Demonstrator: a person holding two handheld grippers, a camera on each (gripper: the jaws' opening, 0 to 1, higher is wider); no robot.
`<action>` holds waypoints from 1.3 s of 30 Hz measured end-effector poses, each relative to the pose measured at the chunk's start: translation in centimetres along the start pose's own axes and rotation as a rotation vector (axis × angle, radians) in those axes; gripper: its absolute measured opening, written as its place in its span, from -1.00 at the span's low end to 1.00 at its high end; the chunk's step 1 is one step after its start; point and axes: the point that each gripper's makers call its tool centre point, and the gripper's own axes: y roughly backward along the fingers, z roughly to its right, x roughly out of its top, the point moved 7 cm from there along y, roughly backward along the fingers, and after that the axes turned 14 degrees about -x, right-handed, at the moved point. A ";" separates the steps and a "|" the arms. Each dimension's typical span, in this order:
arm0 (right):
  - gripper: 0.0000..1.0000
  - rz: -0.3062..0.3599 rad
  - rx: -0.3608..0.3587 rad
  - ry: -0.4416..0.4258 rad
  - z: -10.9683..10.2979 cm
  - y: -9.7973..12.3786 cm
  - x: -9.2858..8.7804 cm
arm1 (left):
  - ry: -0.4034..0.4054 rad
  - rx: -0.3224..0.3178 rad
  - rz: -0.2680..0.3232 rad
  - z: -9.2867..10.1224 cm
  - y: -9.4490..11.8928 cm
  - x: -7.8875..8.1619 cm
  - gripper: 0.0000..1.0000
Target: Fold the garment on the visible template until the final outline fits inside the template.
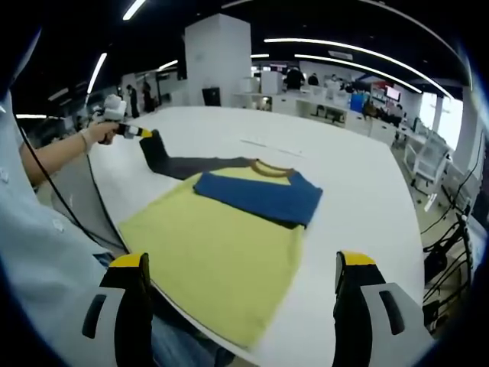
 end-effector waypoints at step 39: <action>1.00 0.001 0.012 -0.018 0.4 -0.2 -0.4 | -0.162 -0.177 0.099 8.6 -2.2 6.7 -1.00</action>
